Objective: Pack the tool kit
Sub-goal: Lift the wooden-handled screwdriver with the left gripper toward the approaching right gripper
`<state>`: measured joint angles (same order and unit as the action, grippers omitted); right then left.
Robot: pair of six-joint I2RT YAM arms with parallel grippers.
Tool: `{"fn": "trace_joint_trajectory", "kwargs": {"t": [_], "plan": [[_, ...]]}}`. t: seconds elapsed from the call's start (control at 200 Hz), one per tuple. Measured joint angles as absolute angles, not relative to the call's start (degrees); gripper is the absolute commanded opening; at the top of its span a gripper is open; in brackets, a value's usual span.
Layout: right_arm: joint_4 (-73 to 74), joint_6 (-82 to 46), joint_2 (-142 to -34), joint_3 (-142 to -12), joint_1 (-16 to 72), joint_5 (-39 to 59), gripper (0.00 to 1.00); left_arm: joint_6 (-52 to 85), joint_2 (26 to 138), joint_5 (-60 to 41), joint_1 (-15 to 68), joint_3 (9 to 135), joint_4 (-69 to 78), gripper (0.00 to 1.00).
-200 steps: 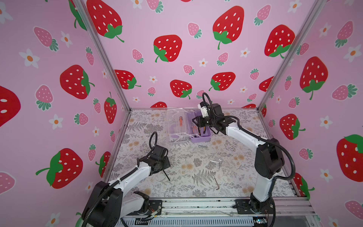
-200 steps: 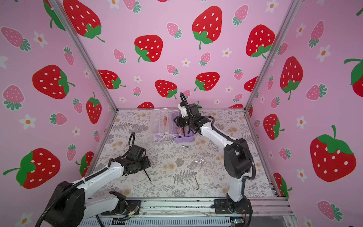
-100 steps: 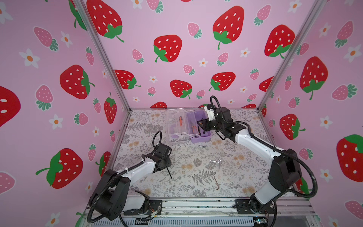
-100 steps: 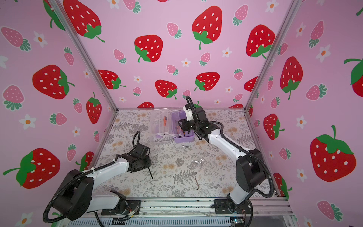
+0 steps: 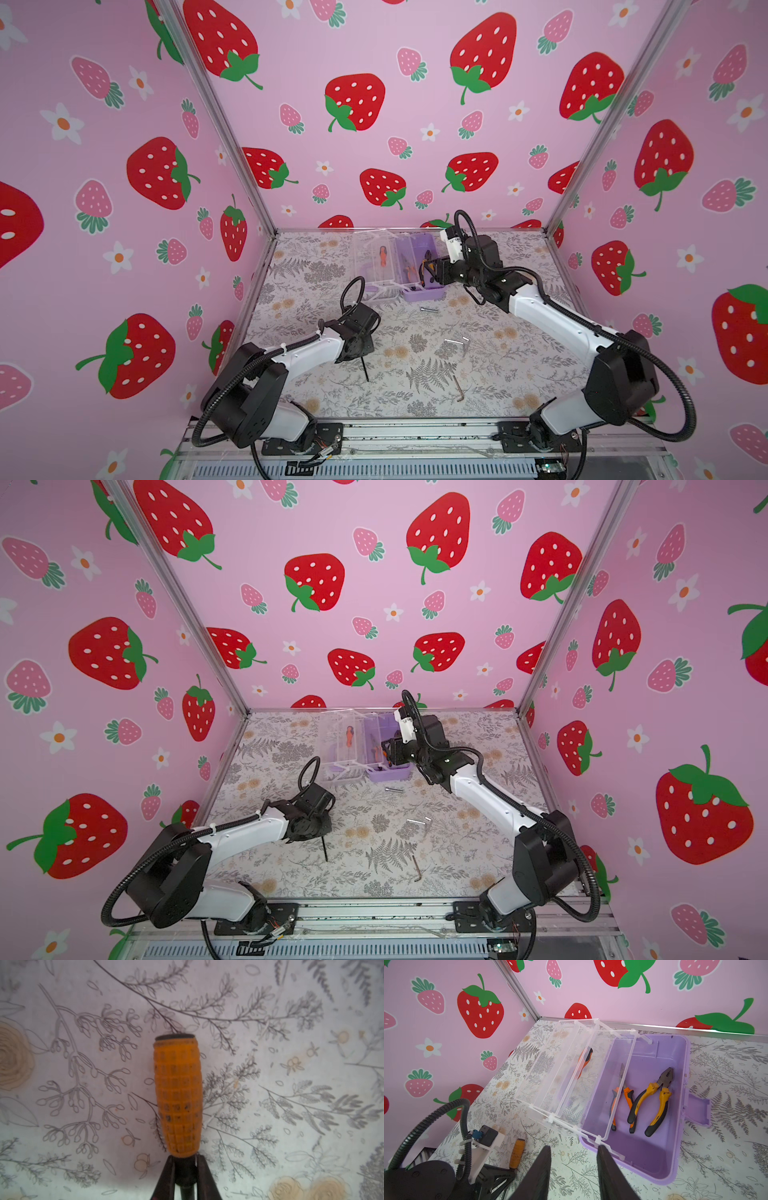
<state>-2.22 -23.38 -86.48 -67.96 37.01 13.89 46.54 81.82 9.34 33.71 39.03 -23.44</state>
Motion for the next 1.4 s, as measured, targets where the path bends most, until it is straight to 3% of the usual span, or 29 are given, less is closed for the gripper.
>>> {"fn": "trace_joint_trajectory", "kwargs": {"t": [0.56, 0.86, 1.04, 1.291, 1.346, 1.396], "plan": [[1.78, -26.44, -84.29, -55.46, 37.69, 16.99, 0.4, 44.66, 78.11, 8.82, 34.94, 48.27, -27.49, 0.0], [14.39, -29.8, -87.39, -48.53, 47.29, 28.21, 0.56, 44.66, 75.66, 7.84, 34.96, 50.37, -28.6, 0.0], [18.59, -31.55, -94.0, -48.88, 51.27, 31.07, 0.58, 44.95, 75.66, 6.24, 35.27, 51.57, -28.49, 0.0], [23.92, -34.79, -100.97, -51.57, 54.59, 33.06, 0.57, 45.3, 75.29, 5.48, 35.7, 51.57, -28.51, 0.0], [24.84, -35.33, -101.89, -52.21, 55.05, 33.26, 0.52, 45.32, 75.26, 5.43, 35.7, 51.57, -28.49, 0.0], [25.61, -36.1, -102.67, -52.93, 55.48, 33.41, 0.4, 45.32, 75.26, 5.37, 35.75, 51.57, -28.49, 0.0]]}}
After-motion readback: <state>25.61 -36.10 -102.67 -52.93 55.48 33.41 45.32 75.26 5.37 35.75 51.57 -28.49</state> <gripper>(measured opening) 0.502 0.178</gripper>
